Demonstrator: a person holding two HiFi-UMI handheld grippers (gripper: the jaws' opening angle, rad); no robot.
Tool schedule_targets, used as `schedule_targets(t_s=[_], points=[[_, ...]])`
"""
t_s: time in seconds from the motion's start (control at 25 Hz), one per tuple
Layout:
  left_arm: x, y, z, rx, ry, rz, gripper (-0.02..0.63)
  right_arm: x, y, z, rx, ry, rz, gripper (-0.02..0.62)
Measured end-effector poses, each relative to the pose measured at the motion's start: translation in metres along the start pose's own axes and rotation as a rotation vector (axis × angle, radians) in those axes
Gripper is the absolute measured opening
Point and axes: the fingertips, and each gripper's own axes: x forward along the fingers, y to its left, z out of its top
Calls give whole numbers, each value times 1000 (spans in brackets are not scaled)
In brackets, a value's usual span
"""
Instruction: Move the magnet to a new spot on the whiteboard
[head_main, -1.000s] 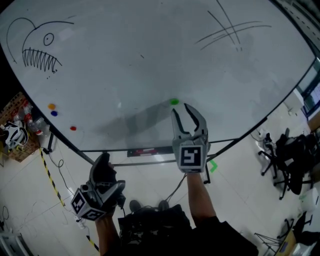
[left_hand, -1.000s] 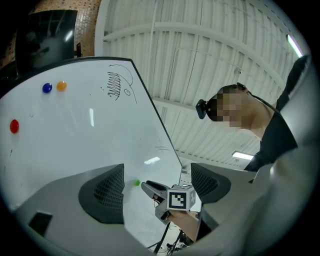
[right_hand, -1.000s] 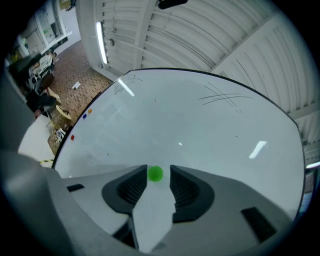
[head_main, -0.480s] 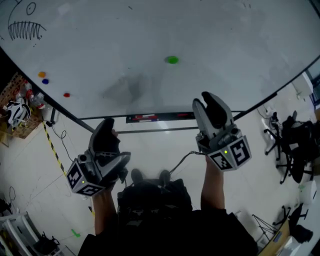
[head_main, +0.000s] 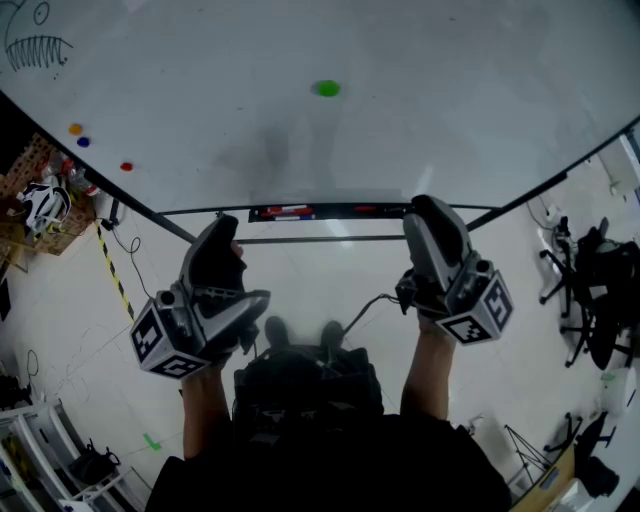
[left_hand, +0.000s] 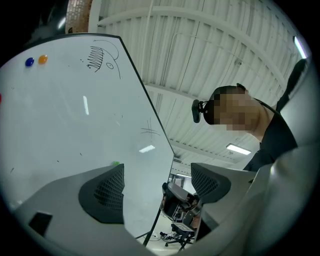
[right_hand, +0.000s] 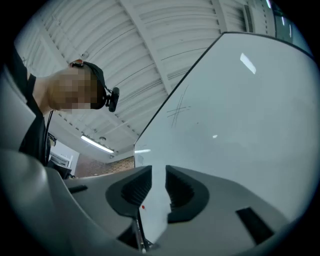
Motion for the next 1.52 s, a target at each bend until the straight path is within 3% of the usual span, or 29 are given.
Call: schedule_targets(t_s=[0.64, 0.88, 1.2, 1.4, 1.52], points=[[25, -36, -49, 27, 40, 85, 416, -47, 17, -7, 70, 39, 144, 78], [17, -51, -51, 27, 51, 103, 416, -52, 28, -9, 83, 18, 169, 71], [-15, -73, -29, 31, -1, 35, 416, -50, 81, -7, 5, 17, 167, 61], [-71, -79, -7, -34, -38, 17, 416, -36, 128, -26, -7, 52, 144, 54], [-104, -87, 11, -25, -73, 4, 416, -30, 167, -35, -27, 75, 125, 52]])
